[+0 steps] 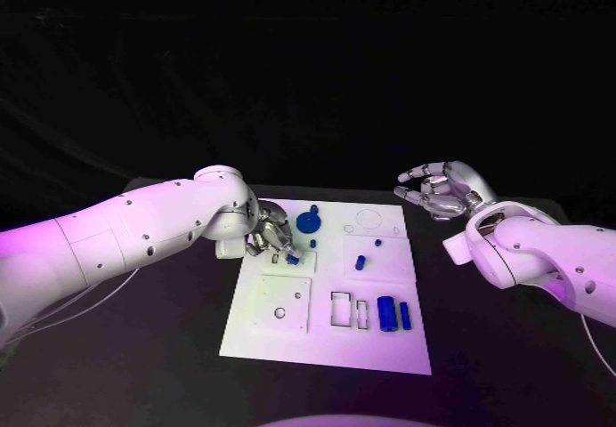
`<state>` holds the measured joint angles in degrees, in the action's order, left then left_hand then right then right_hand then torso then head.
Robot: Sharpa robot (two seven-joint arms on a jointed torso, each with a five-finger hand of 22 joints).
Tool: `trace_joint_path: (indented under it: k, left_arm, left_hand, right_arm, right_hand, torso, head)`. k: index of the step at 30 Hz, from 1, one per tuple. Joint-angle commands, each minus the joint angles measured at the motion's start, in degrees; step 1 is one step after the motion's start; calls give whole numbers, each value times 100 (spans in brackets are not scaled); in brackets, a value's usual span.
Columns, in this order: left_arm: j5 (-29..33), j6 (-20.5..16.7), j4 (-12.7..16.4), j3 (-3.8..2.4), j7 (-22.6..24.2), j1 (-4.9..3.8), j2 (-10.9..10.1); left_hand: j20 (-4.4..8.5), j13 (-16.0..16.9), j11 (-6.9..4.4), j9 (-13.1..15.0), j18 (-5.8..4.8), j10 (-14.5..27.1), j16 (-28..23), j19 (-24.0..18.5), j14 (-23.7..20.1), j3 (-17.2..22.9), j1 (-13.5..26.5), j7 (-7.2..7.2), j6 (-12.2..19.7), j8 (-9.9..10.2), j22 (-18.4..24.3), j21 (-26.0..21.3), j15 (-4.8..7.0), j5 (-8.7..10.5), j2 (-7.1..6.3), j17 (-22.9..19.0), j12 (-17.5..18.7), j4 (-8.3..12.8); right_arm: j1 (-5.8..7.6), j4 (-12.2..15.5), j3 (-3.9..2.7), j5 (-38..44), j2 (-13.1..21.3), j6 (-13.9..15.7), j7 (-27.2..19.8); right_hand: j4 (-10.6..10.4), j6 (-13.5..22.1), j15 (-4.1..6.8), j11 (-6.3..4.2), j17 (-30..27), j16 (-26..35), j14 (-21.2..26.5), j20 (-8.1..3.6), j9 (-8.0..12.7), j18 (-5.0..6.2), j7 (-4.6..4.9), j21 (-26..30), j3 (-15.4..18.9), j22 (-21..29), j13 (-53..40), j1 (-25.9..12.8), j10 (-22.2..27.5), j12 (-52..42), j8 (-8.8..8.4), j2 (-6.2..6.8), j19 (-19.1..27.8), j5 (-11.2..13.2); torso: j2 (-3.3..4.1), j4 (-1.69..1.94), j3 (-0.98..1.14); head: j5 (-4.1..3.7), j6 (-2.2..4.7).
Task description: Assemble the parts on the task board
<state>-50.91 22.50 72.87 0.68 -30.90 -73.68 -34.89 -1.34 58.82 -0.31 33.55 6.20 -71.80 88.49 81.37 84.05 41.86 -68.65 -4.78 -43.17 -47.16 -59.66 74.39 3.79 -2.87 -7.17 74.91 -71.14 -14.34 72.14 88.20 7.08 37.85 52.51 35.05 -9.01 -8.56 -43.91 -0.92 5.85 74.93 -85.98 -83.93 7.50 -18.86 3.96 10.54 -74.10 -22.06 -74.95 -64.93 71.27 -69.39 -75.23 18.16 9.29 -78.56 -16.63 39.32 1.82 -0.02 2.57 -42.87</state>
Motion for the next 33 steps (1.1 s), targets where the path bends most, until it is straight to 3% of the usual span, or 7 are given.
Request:
trace_joint_path:
  k: [1, 9, 12, 13, 15, 22, 33]
  left_arm:
    - [-13, -455, 149, -7, 88, 9, -81]
    - [-561, -1007, 426, -6, 155, 130, -300]
    - [-719, -1145, 465, -5, 166, 193, -321]
    - [-803, -1186, 475, -5, 166, 219, -321]
    - [-925, -1225, 480, -4, 164, 255, -314]
    - [-1247, -1310, 452, 1, 161, 357, -263]
    - [-1348, -1260, 467, 1, 154, 391, -240]
  left_hand:
    - [2, 41, 6, 621, -48, -57, 0, -38, 503, 961, 83, 61, -3, -58, 3, 26, 20, -14, -1, 1158, -49, 930]
    - [19, 186, -25, 698, -52, -178, 4, -26, 507, 1106, 177, 93, -36, -152, -24, 44, 45, -47, -72, 1165, -174, 1032]
    - [32, 157, -41, 743, -53, -184, 4, -19, 506, 1207, 269, 110, -62, -208, -27, 48, 62, -353, -148, 1163, -168, 1072]
    - [40, 158, -56, 775, -55, -210, 5, -13, 507, 1231, 344, 123, -81, -248, -33, 51, 75, -678, -203, 1162, -175, 1095]
    - [44, 160, -63, 789, -56, -224, 5, -9, 507, 1240, 372, 132, -88, -263, -40, 55, 81, -752, -215, 1162, -179, 1110]
    - [47, 164, -78, 811, -56, -250, 2, -6, 505, 1245, 426, 148, -119, -294, -38, 54, 94, -877, -237, 1155, -186, 1128]
    - [55, 157, -102, 842, -57, -274, 3, 0, 506, 1253, 501, 176, -172, -340, -43, 55, 113, -1022, -267, 1157, -184, 1150]
  right_arm:
    - [-6, 4, 1, 9, 12, -84, -9]
    - [-8, 2, 2, 9, 31, -79, -22]
    - [-9, 1, 2, 9, 32, -78, -28]
    - [-10, 0, 2, 9, 32, -78, -30]
    - [-12, -1, 2, 9, 31, -79, -33]
    - [-17, 0, 3, 9, 38, -80, -38]
    - [-23, -2, 3, 9, 44, -84, -42]
  right_hand:
    - [-19, 2, -42, -13, 318, 23, -315, -14, 8, 59, 6, 32, 1, -117, 9, 36, 46, 19, 24, -9, 39, -15]
    - [-19, 2, -42, -13, 318, 23, -315, -14, 8, 59, 6, 32, 1, -117, 9, 36, 46, 19, 24, -9, 39, -15]
    - [-19, 2, -42, -13, 318, 23, -315, -14, 8, 59, 6, 32, 1, -117, 9, 36, 46, 19, 24, -9, 39, -15]
    - [-19, 2, -42, -13, 318, 23, -315, -14, 8, 59, 6, 32, 1, -117, 9, 36, 46, 19, 24, -9, 39, -15]
    - [-19, 2, -42, -13, 318, 23, -315, -14, 8, 59, 6, 32, 1, -117, 9, 36, 46, 19, 24, -9, 39, -15]
    - [-28, 3, -43, -12, 311, 26, -313, -14, 9, 62, 6, 43, 4, -109, 17, 28, 52, 25, 25, -12, 46, -28]
    - [-28, 3, -43, -12, 311, 26, -313, -14, 9, 62, 6, 43, 4, -109, 17, 28, 52, 25, 25, -12, 46, -28]
  torso:
    - [1, 3, -3]
    - [-3, 4, -4]
    - [0, 7, -6]
    - [3, 3, -7]
    - [5, -2, -9]
    - [15, -22, -6]
    - [19, -10, -6]
  head:
    - [4, -15]
    - [33, -29]
    - [42, -28]
    - [44, -27]
    - [49, -27]
    - [62, -26]
    - [57, -38]
